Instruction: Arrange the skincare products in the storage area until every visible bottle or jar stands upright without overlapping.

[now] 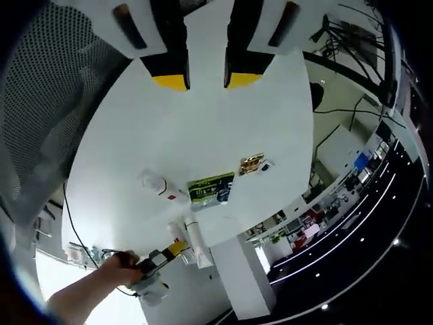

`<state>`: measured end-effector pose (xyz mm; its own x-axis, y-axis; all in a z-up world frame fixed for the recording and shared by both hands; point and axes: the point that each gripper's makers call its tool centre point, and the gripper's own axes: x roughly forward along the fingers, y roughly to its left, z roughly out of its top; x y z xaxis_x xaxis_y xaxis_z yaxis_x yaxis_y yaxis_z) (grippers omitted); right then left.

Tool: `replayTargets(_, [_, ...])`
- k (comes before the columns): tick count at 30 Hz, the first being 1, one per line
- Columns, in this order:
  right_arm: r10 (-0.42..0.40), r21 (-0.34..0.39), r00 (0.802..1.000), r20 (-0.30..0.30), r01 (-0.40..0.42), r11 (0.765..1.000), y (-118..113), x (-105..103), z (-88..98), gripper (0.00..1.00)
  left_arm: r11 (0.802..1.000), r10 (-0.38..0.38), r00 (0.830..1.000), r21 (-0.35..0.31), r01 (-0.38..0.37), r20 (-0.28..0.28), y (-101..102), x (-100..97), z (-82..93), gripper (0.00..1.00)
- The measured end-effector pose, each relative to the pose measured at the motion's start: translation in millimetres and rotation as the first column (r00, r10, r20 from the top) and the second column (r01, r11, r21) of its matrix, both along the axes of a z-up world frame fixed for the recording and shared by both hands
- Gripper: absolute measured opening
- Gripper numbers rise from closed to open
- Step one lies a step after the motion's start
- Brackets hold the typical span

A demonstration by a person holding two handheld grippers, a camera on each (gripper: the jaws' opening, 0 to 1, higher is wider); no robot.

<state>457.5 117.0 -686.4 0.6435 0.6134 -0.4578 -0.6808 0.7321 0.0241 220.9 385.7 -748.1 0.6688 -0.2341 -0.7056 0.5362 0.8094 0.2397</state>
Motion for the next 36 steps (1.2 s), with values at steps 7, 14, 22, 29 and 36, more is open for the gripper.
replayTargets(7, [-0.02, 0.026, 1.0, 0.017, 0.02, 0.999, -2.4, 10.4, -6.6, 0.21, 1.0, 0.003, 1.0, 0.006, -0.003, -0.01, 0.5, -1.5, -1.6, 0.21])
replayTargets(14, [-0.034, 0.031, 0.999, 0.037, 0.032, 0.999, -2.5, 17.7, -15.2, 0.21, 1.0, 0.0, 1.0, 0.013, 0.0, -0.02, 1.0, -3.2, -4.2, 0.21])
replayTargets(22, [-0.038, 0.02, 0.997, 0.062, 0.036, 0.999, -5.7, 21.2, -22.0, 0.21, 1.0, -0.005, 1.0, 0.016, 0.005, -0.031, 1.0, -4.6, -7.0, 0.21])
replayTargets(29, [-0.037, 0.004, 0.996, 0.083, 0.036, 0.999, -7.5, 24.4, -25.9, 0.21, 1.0, -0.001, 0.999, 0.018, 0.001, -0.036, 2.1, -5.0, -7.8, 0.2])
replayTargets(36, [-0.024, -0.018, 0.994, 0.104, 0.026, 0.999, -4.0, 29.5, -29.8, 0.21, 1.0, 0.003, 0.999, 0.021, -0.002, -0.041, 3.1, -5.2, -7.9, 0.2])
